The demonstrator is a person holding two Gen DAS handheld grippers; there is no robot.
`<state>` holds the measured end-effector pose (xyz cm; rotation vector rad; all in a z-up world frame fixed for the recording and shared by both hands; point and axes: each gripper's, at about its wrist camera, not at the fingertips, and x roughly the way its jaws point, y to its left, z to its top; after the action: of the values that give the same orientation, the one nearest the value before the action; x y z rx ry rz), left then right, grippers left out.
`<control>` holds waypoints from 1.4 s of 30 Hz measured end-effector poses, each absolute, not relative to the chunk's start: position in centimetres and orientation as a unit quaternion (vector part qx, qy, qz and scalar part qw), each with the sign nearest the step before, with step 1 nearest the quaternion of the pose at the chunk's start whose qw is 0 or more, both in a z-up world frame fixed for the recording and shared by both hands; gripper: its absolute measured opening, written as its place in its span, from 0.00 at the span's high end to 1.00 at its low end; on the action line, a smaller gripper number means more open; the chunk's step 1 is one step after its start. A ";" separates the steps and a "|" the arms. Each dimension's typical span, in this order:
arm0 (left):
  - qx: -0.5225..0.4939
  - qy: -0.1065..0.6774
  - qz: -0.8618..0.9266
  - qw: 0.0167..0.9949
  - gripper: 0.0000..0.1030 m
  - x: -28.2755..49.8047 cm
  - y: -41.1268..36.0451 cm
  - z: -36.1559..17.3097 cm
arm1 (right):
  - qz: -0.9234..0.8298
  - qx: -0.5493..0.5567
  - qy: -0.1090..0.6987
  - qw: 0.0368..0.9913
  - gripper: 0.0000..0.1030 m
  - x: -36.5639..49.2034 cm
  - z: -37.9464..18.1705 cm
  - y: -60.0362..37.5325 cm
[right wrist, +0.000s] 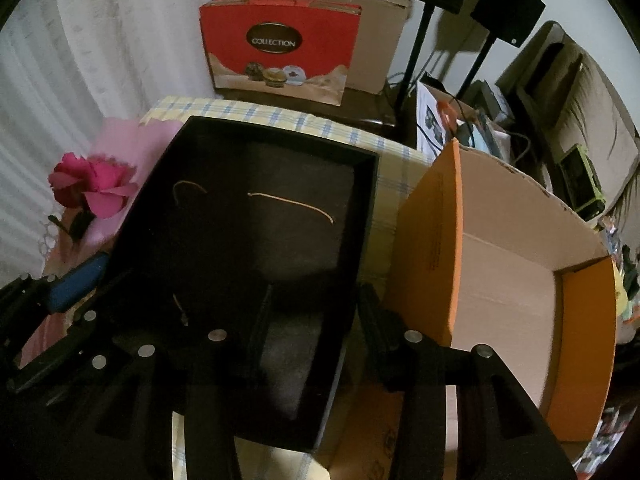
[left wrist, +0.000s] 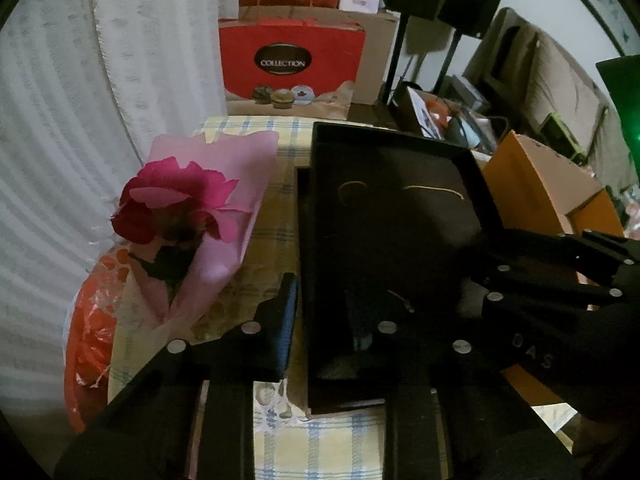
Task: Organize objects
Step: 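Grasp the black tray's rim with the left tool while the right tool grasps its other rim, then lift the black tray with both tools and lower it into the orange cardboard box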
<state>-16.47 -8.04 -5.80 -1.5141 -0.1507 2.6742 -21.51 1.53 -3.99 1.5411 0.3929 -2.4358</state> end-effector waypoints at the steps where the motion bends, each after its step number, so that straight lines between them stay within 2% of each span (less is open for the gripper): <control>1: -0.493 -0.050 0.868 0.033 0.81 -16.6 -8.0 -5.8 | -0.831 0.528 0.134 0.115 0.55 -21.5 -4.0 1.4; 8: -0.497 -0.048 0.866 0.027 0.80 -17.0 -7.6 -5.7 | -0.823 0.542 0.124 0.115 0.56 -22.4 -4.2 0.9; 9: -0.496 -0.049 0.867 0.025 0.80 -17.0 -7.7 -5.7 | -0.824 0.541 0.123 0.115 0.63 -22.4 -4.2 1.0; 10: -0.494 -0.051 0.868 0.018 0.81 -16.9 -7.9 -5.6 | -0.826 0.538 0.123 0.113 0.74 -22.4 -4.2 1.1; 12: -0.490 -0.057 0.870 0.016 0.84 -16.8 -8.4 -5.6 | -0.832 0.532 0.113 0.112 0.85 -22.4 -3.9 1.7; 15: -0.484 -0.075 0.871 0.023 0.91 -16.4 -9.3 -5.4 | -0.835 0.529 0.094 0.120 0.90 -22.5 -3.7 2.6; 30: -0.418 -0.080 0.904 0.034 0.91 -13.4 -9.2 1.9 | -0.870 0.464 0.082 0.146 0.90 -19.7 2.6 3.7; 42: -0.388 -0.054 0.916 0.084 0.91 -12.5 -1.6 5.6 | -0.892 0.432 0.071 0.113 0.90 -17.8 7.1 10.6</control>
<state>-12.50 -1.65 5.55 -1.1572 -0.1598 2.7352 -17.77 10.59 7.14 1.2666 0.2082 -2.6178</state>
